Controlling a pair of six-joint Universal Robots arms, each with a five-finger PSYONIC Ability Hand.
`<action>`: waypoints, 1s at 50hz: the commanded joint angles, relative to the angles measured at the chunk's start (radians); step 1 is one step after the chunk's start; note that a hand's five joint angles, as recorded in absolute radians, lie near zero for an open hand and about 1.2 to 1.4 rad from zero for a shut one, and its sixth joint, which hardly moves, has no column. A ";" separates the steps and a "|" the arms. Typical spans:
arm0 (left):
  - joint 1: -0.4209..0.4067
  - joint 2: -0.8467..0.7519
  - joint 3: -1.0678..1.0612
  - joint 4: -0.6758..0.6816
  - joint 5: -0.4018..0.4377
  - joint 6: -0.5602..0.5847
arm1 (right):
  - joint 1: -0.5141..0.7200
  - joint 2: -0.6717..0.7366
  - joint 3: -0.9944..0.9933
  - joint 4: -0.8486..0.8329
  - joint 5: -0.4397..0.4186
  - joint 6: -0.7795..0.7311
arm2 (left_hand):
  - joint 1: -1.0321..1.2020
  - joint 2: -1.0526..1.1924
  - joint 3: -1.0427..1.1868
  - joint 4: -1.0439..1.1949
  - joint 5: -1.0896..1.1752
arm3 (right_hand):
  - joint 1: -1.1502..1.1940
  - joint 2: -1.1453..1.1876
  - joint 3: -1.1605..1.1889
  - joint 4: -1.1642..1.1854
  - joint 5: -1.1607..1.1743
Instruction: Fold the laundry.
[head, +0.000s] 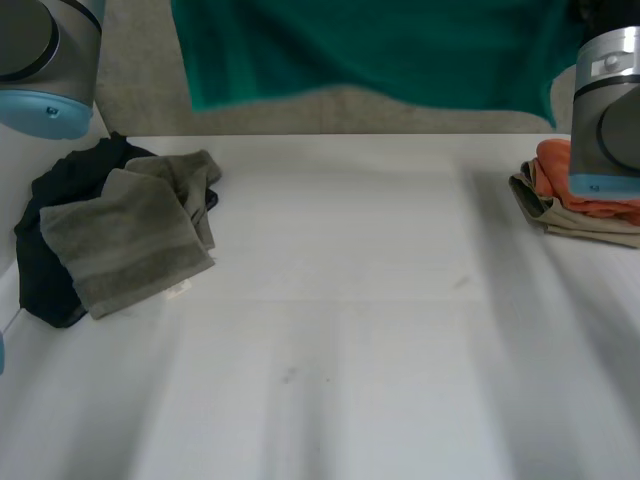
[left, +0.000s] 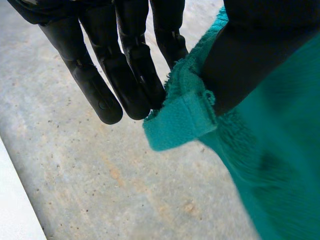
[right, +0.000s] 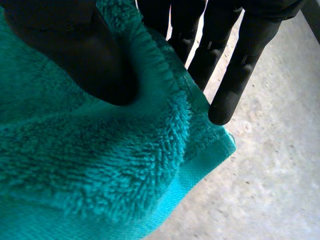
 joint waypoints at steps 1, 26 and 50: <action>0.028 0.024 -0.292 0.018 -0.003 -0.032 | -0.005 0.019 0.144 0.067 -0.074 0.005 | 0.249 0.199 0.204 0.195 0.243 | 0.279 0.219 0.212 0.198 0.200; 0.057 0.072 -0.832 0.008 0.080 0.098 | -0.058 -0.011 0.301 0.839 -0.237 -0.035 | 0.249 0.199 0.204 0.195 0.243 | -0.613 -0.674 -0.681 -0.694 -0.693; 0.046 0.150 -0.886 0.005 0.097 0.109 | -0.078 0.337 -0.388 1.366 -0.248 -0.005 | 0.249 0.199 0.204 0.195 0.243 | -0.611 -0.671 -0.678 -0.692 -0.690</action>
